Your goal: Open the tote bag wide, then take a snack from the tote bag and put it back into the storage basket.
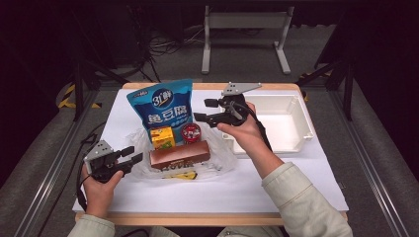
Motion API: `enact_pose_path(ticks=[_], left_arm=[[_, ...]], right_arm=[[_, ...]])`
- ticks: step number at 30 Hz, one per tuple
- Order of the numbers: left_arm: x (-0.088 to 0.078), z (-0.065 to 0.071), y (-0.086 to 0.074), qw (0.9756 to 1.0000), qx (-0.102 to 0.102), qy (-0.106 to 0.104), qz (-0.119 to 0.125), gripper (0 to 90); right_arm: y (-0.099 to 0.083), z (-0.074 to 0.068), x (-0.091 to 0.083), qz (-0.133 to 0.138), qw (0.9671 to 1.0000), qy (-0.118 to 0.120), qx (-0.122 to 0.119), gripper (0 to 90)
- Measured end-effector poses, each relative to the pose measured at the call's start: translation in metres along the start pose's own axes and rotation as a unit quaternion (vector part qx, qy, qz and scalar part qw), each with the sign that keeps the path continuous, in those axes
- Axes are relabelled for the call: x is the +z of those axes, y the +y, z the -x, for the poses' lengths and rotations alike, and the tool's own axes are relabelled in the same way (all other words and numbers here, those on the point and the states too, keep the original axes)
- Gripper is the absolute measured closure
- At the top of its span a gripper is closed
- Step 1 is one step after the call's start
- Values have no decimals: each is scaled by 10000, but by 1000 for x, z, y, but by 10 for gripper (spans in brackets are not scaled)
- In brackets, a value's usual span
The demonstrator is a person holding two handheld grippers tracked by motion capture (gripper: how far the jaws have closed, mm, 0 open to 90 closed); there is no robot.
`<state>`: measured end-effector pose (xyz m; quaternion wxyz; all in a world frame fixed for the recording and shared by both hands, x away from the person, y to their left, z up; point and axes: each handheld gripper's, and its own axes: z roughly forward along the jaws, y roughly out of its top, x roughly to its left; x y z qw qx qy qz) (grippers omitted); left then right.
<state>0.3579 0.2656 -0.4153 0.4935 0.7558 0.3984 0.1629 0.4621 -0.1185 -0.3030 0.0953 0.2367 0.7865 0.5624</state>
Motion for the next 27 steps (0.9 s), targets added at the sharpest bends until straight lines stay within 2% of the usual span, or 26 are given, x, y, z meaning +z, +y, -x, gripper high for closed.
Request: enact_pose_path(ticks=[9, 21, 27], left_arm=[[1, -5, 0, 9999, -59, 90, 9, 513], [-1, -6, -1, 9999, -52, 128, 16, 515], [-2, -6, -2, 9999, -55, 133, 2, 515]], right_arm=[[13, 7, 14, 165, 9997, -18, -154, 280], [26, 20, 32, 315, 9995, 54, -78, 243], [32, 25, 41, 296, 9995, 98, -104, 212]])
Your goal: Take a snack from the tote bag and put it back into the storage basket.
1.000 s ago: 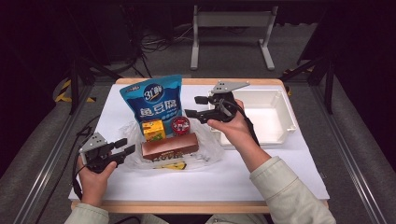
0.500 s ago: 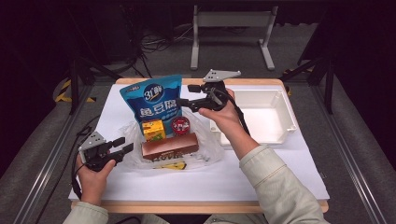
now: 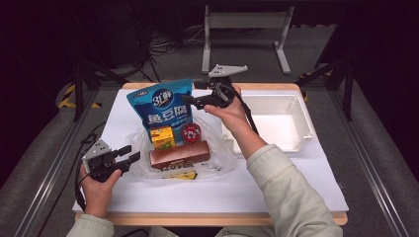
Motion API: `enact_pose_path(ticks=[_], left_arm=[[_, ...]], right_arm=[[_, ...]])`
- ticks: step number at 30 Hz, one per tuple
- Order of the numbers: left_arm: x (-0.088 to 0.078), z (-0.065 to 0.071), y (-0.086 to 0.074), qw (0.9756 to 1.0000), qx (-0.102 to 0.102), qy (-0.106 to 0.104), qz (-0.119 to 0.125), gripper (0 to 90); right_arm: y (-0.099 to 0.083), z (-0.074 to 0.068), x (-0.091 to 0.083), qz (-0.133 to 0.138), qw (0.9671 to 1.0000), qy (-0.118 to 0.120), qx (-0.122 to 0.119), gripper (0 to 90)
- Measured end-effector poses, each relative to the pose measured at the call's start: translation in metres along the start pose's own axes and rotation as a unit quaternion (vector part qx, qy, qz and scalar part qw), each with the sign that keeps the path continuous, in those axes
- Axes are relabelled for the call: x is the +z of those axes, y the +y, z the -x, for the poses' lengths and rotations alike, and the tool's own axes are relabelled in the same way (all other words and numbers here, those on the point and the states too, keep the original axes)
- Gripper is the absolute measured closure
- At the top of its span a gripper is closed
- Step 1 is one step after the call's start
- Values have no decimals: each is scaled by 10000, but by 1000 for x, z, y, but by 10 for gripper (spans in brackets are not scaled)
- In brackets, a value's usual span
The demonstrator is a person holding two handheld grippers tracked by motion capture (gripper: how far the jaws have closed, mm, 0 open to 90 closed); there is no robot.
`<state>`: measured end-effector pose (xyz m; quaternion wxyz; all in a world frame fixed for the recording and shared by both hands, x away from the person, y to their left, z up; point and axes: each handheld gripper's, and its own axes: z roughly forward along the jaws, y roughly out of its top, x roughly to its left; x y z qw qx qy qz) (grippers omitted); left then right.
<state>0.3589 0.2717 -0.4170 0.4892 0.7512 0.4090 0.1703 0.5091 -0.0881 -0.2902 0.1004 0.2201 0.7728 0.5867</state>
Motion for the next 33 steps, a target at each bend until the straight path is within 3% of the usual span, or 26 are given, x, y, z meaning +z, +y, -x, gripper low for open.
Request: enact_pose_path(ticks=[8, 18, 33], left_arm=[[0, -1, 0, 10000, -28, -14, 28, 517], [0, -3, -1, 10000, -38, -8, 38, 522], [-1, -4, -1, 10000, -53, -12, -6, 523]], right_arm=[[3, 6, 17, -115, 9999, 80, -19, 185], [1, 11, 41, -173, 9992, 343, -79, 186], [-6, 5, 62, -201, 9981, 583, -69, 227]])
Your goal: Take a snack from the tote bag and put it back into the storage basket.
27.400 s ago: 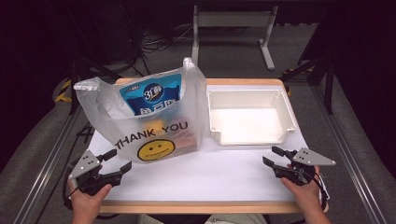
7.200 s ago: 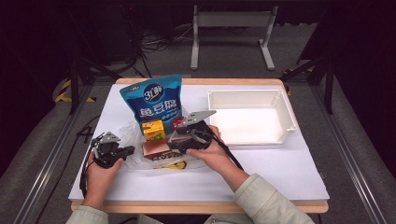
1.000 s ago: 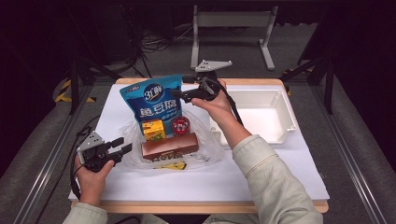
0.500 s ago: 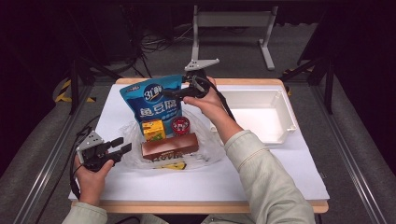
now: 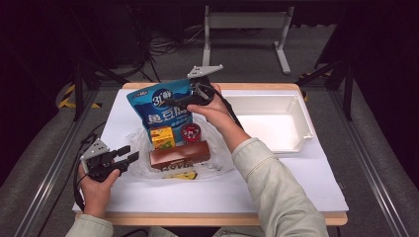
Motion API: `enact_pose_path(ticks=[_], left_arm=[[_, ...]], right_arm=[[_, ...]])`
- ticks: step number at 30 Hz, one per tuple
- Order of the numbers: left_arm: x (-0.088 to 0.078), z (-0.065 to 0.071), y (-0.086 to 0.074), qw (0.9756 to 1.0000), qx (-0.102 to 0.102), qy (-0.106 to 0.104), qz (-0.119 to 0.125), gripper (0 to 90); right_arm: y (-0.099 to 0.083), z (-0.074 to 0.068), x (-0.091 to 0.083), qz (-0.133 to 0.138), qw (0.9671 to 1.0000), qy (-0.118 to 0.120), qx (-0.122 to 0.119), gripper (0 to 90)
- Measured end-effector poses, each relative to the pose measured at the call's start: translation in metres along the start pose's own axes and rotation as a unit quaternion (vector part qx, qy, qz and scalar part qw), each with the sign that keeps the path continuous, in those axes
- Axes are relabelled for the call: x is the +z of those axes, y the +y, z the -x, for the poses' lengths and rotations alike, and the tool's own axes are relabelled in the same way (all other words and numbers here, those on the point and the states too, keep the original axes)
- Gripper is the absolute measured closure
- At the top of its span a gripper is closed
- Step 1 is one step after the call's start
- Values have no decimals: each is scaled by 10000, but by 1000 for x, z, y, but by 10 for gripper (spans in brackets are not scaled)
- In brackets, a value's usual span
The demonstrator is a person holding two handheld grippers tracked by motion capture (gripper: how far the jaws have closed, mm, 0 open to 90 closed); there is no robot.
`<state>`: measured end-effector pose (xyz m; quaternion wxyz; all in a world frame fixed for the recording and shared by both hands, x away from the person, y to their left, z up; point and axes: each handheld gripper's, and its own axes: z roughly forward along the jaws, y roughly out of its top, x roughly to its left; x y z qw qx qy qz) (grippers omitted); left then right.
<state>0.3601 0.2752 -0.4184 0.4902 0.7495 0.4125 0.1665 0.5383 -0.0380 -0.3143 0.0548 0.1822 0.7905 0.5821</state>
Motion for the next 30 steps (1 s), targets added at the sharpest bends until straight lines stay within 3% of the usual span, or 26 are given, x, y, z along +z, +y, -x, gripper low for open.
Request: enact_pose_path(ticks=[4, 13, 26, 28, 30], left_arm=[[0, 0, 0, 10000, 0, 4, -3, 524], [1, -1, 0, 10000, 1, 10, -9, 526], [2, 0, 0, 10000, 14, -6, -12, 530], [2, 0, 0, 10000, 22, -2, -10, 531], [2, 0, 0, 10000, 20, -2, -10, 531]], right_arm=[[-10, 2, 3, 349, 9993, -91, -82, 322], [-14, 5, 9, 378, 9989, 41, -273, 364], [-17, 4, 11, -130, 9974, 173, -688, 586], [-16, 4, 10, -224, 9962, 215, -815, 700], [-16, 4, 10, -262, 9958, 228, -851, 724]])
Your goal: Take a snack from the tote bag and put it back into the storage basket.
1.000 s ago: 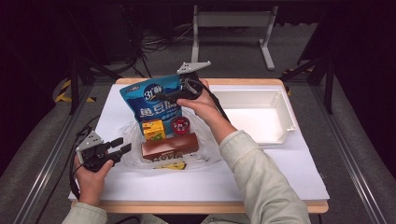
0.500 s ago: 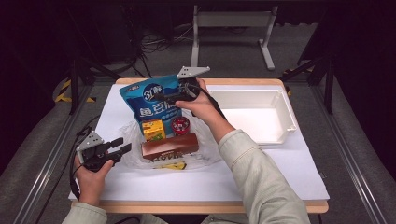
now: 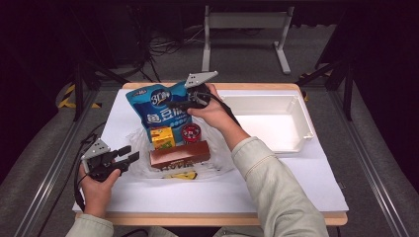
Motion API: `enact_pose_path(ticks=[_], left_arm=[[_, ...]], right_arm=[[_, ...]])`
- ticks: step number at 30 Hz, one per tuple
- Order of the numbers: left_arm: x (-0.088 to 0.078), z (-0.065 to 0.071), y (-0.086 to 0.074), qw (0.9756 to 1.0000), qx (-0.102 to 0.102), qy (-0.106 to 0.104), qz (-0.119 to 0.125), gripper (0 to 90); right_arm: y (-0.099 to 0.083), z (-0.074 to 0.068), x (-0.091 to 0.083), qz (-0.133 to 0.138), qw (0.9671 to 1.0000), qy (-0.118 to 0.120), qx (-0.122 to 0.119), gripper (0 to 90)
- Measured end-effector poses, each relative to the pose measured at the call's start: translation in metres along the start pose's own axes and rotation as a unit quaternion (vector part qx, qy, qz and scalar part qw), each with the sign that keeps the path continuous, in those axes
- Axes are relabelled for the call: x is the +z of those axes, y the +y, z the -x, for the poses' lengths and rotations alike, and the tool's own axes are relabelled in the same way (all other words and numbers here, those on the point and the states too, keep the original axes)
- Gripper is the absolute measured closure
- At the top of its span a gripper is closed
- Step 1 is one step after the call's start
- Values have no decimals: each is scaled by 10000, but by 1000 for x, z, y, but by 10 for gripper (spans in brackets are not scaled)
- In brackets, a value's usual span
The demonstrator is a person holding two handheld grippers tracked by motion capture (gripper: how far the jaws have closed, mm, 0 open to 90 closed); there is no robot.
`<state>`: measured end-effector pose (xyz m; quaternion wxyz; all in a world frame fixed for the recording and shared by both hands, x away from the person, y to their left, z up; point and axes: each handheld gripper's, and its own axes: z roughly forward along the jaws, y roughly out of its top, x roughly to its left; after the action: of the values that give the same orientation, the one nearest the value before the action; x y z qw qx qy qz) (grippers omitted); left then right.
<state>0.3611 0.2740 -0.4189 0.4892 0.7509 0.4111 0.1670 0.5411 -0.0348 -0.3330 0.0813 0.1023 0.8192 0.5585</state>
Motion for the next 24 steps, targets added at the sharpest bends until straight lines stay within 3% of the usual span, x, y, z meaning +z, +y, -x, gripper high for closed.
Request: enact_pose_path(ticks=[2, 7, 17, 24], left_arm=[[0, 0, 0, 10000, 10, 0, 2, 533], [0, 1, 0, 10000, 24, 9, 0, 533], [-1, 0, 0, 10000, 6, 13, 11, 535], [0, -1, 0, 10000, -2, 34, 0, 535]], right_arm=[[1, -2, 1, -66, 9999, 83, 60, 805], [3, -6, 2, -183, 9997, 82, 129, 876], [14, -18, 1, -293, 9995, -20, 108, 897], [23, -21, -8, -167, 9996, -18, 211, 897]])
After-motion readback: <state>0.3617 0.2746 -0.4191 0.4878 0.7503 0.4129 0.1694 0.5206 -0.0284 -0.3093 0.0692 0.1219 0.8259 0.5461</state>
